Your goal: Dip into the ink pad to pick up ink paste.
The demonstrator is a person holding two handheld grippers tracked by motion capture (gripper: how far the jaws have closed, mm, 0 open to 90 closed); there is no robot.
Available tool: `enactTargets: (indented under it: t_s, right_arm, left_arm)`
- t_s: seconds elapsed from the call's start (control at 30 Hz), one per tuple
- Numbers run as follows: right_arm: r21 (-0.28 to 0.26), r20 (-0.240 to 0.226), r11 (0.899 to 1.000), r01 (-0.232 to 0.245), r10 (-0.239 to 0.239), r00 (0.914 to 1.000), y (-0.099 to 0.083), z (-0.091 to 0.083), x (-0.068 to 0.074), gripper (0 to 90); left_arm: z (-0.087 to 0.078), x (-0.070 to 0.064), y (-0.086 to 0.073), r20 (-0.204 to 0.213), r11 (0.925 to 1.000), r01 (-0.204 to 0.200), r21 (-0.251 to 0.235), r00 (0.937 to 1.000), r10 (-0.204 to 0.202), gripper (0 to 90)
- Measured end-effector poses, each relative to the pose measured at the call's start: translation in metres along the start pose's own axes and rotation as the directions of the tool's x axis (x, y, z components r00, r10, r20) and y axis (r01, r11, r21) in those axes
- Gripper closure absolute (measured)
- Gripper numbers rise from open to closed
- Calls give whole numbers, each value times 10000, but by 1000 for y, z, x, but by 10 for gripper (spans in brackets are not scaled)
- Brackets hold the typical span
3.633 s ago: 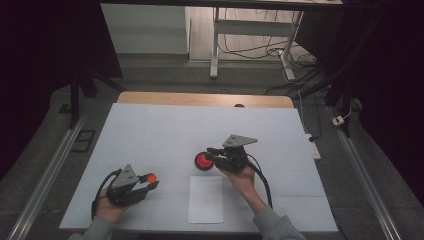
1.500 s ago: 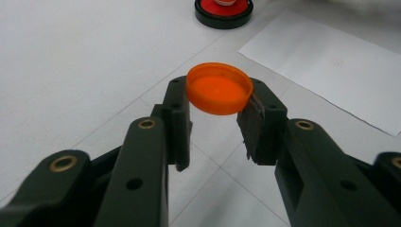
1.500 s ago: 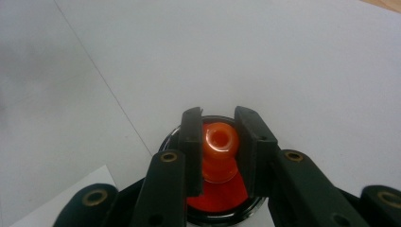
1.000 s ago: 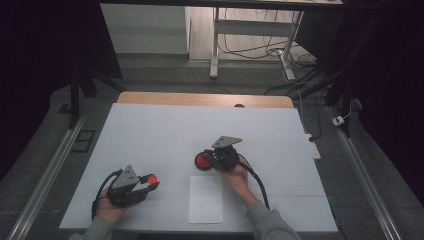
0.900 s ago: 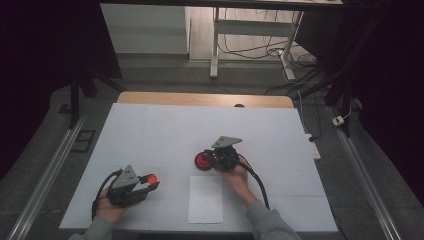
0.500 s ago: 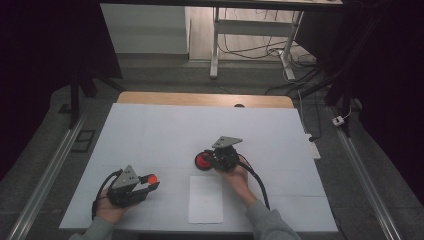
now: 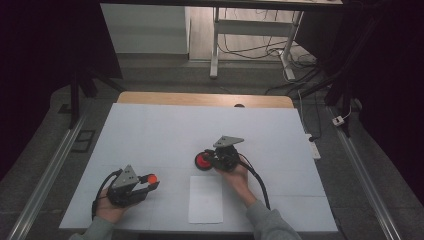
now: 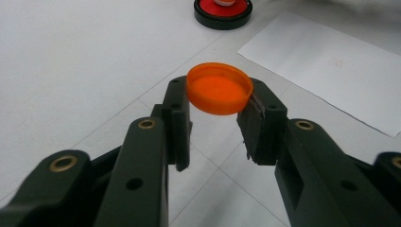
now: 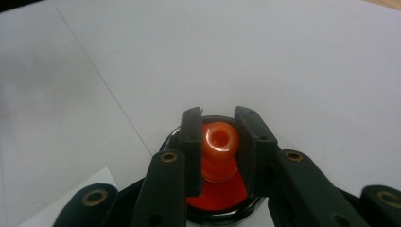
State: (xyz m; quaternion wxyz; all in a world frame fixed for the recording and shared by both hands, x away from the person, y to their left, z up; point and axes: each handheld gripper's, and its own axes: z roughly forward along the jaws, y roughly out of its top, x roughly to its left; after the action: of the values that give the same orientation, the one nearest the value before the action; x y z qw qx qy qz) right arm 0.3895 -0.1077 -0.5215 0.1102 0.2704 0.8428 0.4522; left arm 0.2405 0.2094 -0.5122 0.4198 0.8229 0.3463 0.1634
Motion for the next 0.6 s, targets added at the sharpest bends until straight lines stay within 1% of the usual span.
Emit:
enactTargets:
  t_s: [0.03,0.07,0.13,0.2,0.3,0.4,0.53,0.6]
  right_arm:
    - [2,-36,10000,-81,81,10000,0,-1,-1,727]
    - [-163,-35,9997,-178,178,9998,1,-3,-2,726]
    - [-638,-178,9968,-476,465,9988,4,-9,-5,726]
    - [-958,-192,9941,-517,501,9986,7,-16,-6,726]
    - [-1089,-178,9931,-441,424,9989,11,-21,-5,726]
    - [-1137,-198,9927,-390,370,9991,12,-22,-3,726]
    - [-988,-102,9949,-189,180,9998,12,-20,-2,726]
    - [-899,-95,9958,-180,172,9998,12,-19,-2,726]
  left_arm:
    - [0,0,0,-3,10000,13,0,10000,-13,654]
    - [0,0,0,1,10000,24,-2,10000,-24,654]
    - [0,1,0,10,10000,25,-8,10000,-25,654]
    - [0,1,0,20,10000,33,-15,10000,-33,653]
    - [0,1,0,17,10000,23,-30,10000,-23,654]
    - [-1,0,0,8,10000,-4,-32,10000,4,653]
    - [0,1,0,10,10000,5,-23,10000,-5,653]
    - [0,1,0,21,10000,6,-18,10000,-6,653]
